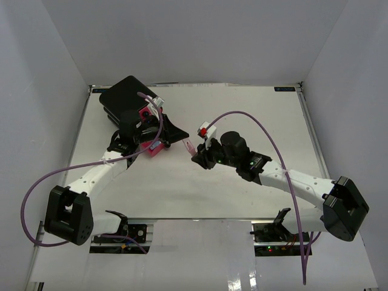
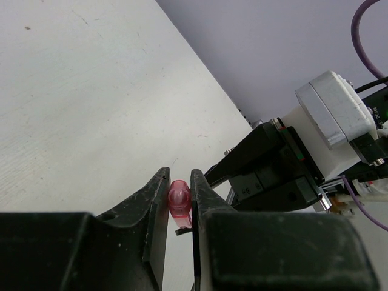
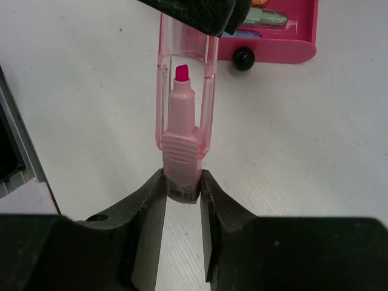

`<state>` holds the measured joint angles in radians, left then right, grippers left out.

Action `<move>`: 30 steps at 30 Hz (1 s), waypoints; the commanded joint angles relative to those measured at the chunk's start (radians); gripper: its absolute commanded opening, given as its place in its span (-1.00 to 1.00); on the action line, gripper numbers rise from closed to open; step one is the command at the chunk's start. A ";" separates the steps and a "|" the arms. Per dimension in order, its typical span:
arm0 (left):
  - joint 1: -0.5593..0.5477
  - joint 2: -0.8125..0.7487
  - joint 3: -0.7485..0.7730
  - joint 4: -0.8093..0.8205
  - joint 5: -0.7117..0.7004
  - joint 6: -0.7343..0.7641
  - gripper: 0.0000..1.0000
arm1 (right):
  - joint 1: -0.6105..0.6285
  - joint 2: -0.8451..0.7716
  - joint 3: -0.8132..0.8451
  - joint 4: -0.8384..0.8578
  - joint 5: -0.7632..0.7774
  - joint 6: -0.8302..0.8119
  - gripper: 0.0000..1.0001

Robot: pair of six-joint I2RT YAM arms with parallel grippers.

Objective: Sort the stationery into containers
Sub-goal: Close the pen cap on the pen.

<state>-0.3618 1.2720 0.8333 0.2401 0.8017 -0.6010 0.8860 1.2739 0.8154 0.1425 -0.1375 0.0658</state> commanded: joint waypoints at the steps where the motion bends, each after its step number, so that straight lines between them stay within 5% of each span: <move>1: -0.034 -0.022 -0.016 -0.036 0.028 0.021 -0.46 | 0.002 -0.044 0.076 0.109 0.007 0.011 -0.64; 16: -0.054 -0.019 -0.010 -0.168 -0.018 0.098 -0.46 | 0.002 -0.117 0.057 0.111 0.029 0.009 -0.64; 30: -0.055 0.029 -0.042 -0.016 0.037 -0.180 -0.57 | 0.004 -0.139 0.028 0.173 0.027 0.029 -0.53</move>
<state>-0.4057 1.2770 0.8249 0.2321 0.7776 -0.7059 0.8879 1.1969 0.8192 0.0841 -0.1253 0.0860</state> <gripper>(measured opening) 0.265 0.317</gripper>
